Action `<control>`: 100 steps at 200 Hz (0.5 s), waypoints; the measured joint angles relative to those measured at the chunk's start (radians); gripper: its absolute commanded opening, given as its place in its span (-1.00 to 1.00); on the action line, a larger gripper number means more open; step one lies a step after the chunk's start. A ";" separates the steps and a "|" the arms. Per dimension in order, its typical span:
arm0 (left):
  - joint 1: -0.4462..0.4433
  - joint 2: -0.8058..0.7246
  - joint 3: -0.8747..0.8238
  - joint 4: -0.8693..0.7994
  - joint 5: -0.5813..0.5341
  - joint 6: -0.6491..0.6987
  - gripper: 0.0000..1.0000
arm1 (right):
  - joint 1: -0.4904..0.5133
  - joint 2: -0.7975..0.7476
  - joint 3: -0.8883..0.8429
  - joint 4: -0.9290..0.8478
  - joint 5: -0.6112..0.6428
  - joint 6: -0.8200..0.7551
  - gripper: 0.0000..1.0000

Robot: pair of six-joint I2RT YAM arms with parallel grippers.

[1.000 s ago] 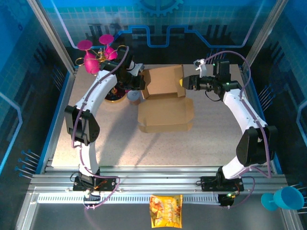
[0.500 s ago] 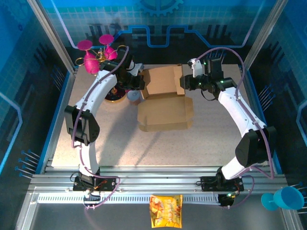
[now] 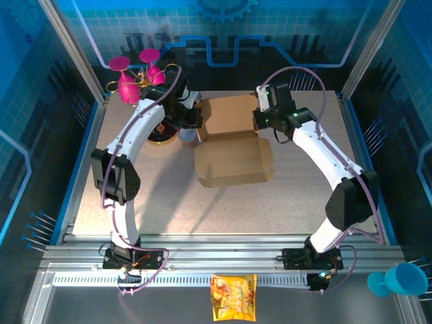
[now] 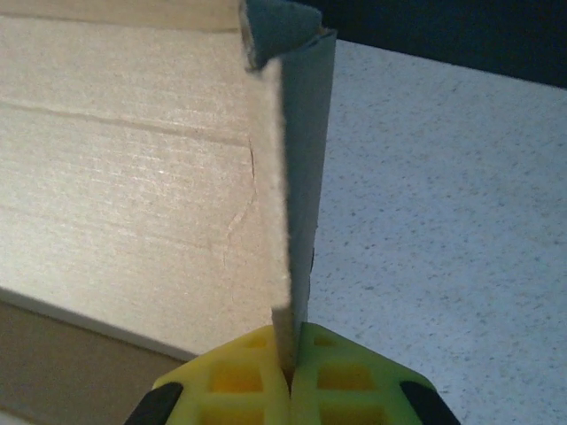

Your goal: Fold the paper box

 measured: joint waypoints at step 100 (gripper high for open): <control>-0.038 0.000 0.006 -0.011 -0.034 -0.066 -1.00 | 0.029 0.060 0.080 -0.071 0.126 0.001 -0.77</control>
